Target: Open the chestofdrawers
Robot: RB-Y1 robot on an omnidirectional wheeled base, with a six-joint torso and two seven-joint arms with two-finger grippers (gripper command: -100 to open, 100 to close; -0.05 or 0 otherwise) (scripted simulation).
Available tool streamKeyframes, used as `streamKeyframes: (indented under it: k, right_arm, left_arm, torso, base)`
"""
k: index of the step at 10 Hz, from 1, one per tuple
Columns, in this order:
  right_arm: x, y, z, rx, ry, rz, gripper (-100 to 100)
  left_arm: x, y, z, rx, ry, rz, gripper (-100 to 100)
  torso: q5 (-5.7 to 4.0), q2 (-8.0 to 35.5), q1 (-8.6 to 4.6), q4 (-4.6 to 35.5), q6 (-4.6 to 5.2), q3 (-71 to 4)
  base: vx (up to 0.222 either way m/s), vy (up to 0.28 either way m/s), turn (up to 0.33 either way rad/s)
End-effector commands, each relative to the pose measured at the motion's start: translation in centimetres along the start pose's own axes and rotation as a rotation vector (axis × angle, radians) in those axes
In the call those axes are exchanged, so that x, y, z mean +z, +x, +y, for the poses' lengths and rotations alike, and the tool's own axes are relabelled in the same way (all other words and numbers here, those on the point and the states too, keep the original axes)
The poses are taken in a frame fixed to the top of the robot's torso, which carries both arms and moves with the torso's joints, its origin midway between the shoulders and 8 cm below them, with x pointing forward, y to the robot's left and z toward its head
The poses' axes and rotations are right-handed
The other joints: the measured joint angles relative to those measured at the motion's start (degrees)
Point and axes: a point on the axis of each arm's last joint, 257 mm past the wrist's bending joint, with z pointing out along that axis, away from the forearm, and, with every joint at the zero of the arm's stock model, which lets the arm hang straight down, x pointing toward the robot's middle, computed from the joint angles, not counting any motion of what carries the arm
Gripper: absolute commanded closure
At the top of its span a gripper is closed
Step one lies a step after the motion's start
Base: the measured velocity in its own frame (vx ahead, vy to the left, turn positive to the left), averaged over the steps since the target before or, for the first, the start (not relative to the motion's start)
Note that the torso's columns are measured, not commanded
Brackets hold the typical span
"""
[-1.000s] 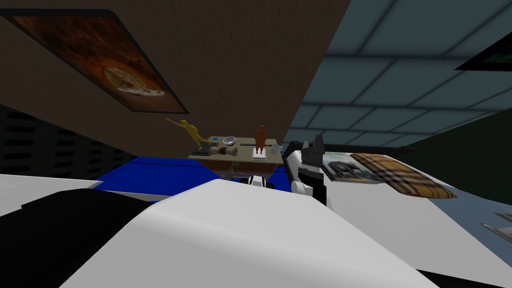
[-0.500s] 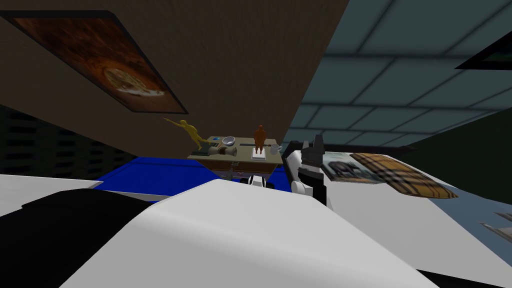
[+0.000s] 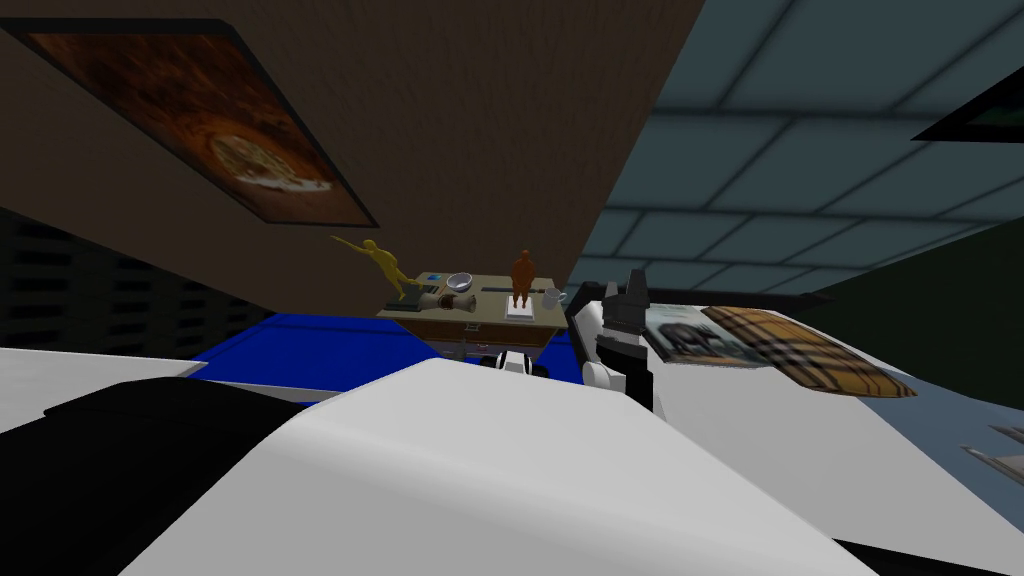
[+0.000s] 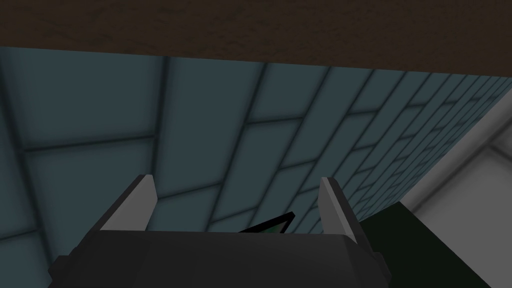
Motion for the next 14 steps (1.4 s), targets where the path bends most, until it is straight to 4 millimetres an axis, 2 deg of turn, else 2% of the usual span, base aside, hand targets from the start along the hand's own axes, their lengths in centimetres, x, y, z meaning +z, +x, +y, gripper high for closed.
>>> streamKeyframes:
  k: [1,8,10,14]
  right_arm:
    - [0.0,0.0,0.0,0.000,0.000,0.000,0]
    - [0.0,0.0,0.0,0.000,0.000,0.000,0]
    - [0.0,0.0,0.0,0.000,0.000,0.000,0]
    - [0.0,0.0,0.0,0.000,0.000,0.000,0]
  left_arm:
    - [0.2,-1.8,0.6,0.046,0.004,0.029,-100]
    - [1.8,-6.2,2.0,0.146,-0.002,0.094,-100]
    - [2.9,-6.5,2.2,0.150,-0.009,0.098,-100]
    - [5.1,-6.0,1.6,0.122,-0.005,0.083,-100]
  torso:
    - [0.00,0.01,0.01,0.00,0.00,0.00]
    - [0.01,0.03,0.03,0.00,-0.01,0.02]
    - [0.01,0.02,0.02,0.00,0.00,0.01]
    - [0.01,0.01,0.03,0.00,0.00,0.01]
  base:
    - [0.000,0.000,0.000]
    - [-0.007,-0.010,0.001]
    - [-0.016,-0.023,0.001]
    - [-0.023,-0.036,0.002]
